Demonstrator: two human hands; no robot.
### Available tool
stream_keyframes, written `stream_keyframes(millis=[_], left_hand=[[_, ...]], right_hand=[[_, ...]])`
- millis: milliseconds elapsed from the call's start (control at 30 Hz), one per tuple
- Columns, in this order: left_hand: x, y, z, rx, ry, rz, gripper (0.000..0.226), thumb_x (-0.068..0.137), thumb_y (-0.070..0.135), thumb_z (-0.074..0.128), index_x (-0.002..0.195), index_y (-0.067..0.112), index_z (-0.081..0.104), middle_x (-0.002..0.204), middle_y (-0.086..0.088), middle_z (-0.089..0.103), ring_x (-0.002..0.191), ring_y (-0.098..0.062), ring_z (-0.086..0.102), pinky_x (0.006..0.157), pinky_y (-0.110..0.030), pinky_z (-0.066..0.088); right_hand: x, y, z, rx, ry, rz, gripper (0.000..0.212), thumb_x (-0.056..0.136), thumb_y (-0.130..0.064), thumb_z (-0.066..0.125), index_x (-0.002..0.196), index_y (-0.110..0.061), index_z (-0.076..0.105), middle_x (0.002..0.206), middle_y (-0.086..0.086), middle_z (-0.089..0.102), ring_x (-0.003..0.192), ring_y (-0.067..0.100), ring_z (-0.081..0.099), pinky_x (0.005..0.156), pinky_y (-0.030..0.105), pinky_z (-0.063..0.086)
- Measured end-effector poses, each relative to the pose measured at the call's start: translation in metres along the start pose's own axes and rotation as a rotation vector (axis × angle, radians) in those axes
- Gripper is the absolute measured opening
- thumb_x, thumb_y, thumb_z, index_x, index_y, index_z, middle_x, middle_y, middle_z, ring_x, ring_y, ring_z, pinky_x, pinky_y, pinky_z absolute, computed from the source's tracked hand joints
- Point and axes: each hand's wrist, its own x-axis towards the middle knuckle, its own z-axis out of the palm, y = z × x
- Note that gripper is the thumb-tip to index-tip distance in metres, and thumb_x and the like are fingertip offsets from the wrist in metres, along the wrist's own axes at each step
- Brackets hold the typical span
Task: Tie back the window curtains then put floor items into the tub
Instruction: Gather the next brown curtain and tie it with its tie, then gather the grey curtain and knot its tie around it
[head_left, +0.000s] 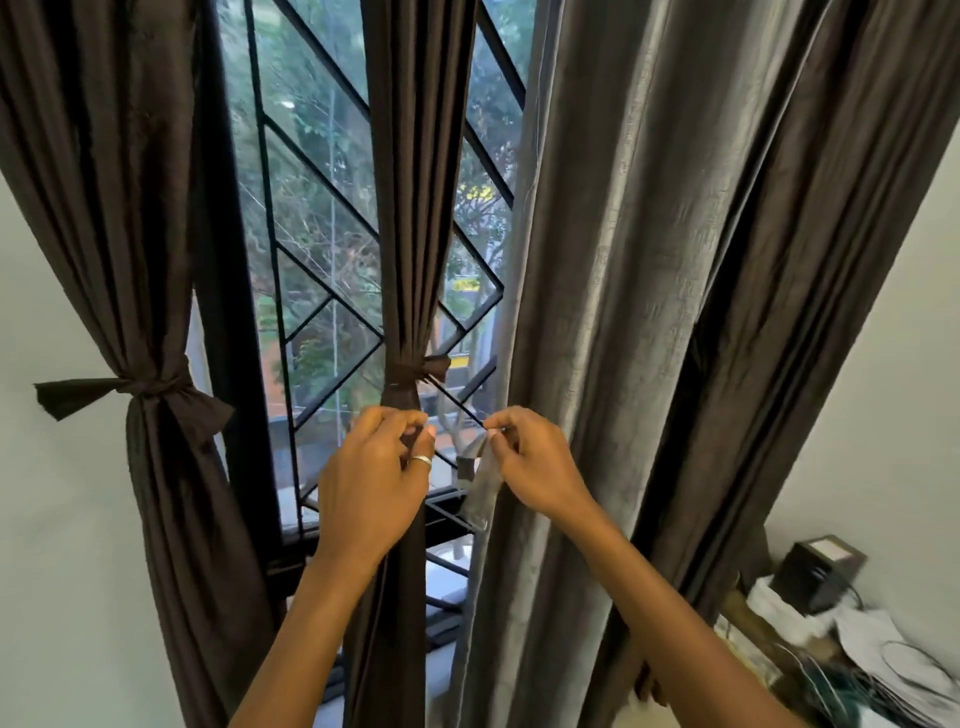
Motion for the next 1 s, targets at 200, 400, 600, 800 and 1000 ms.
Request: stream_keyframes(millis=[200, 400, 600, 800, 1000], left_hand=[[-0.010, -0.005, 0.029, -0.110, -0.093, -0.044, 0.020, 0.096, 0.037, 0.059, 0.113, 0.030, 0.069, 0.105, 0.012, 0.059, 0.076, -0.006, 0.057, 0.069, -0.037, 0.056], [-0.024, -0.002, 0.052, -0.072, -0.232, -0.084, 0.026, 0.096, 0.044, 0.054, 0.119, 0.034, 0.064, 0.104, 0.016, 0.060, 0.080, -0.008, 0.059, 0.071, -0.036, 0.054], [-0.030, 0.003, 0.064, -0.009, -0.245, -0.162, 0.022, 0.096, 0.041, 0.058, 0.116, 0.036, 0.065, 0.103, 0.016, 0.067, 0.087, -0.008, 0.063, 0.075, -0.037, 0.057], [-0.038, 0.028, 0.089, 0.041, -0.210, -0.254, 0.024, 0.095, 0.041, 0.060, 0.116, 0.032, 0.066, 0.099, 0.016, 0.068, 0.082, 0.000, 0.064, 0.074, -0.036, 0.058], [-0.053, 0.047, 0.118, 0.058, -0.129, -0.361, 0.030, 0.097, 0.044, 0.055, 0.125, 0.031, 0.059, 0.115, 0.014, 0.065, 0.097, 0.001, 0.063, 0.085, -0.034, 0.057]], right_hand=[[-0.026, 0.024, -0.006, -0.059, -0.007, 0.117, 0.008, 0.098, -0.020, 0.060, 0.098, -0.016, 0.068, 0.093, -0.005, 0.069, 0.084, 0.005, 0.063, 0.068, 0.005, 0.043], [-0.025, 0.050, -0.003, -0.072, -0.009, 0.250, 0.012, 0.098, -0.026, 0.060, 0.099, -0.016, 0.068, 0.088, -0.008, 0.068, 0.079, 0.004, 0.059, 0.067, 0.007, 0.044], [0.011, 0.071, 0.027, 0.015, -0.042, 0.290, 0.027, 0.099, -0.025, 0.060, 0.119, -0.008, 0.062, 0.105, 0.010, 0.072, 0.099, 0.025, 0.066, 0.081, 0.027, 0.046], [0.033, 0.091, 0.046, 0.119, -0.069, 0.113, 0.018, 0.097, -0.016, 0.061, 0.082, -0.007, 0.056, 0.070, 0.006, 0.060, 0.065, 0.018, 0.055, 0.060, 0.030, 0.036], [0.007, 0.102, 0.034, 0.299, -0.137, 0.004, 0.016, 0.096, -0.016, 0.061, 0.081, -0.018, 0.056, 0.067, -0.005, 0.062, 0.061, 0.007, 0.057, 0.061, 0.030, 0.046]])
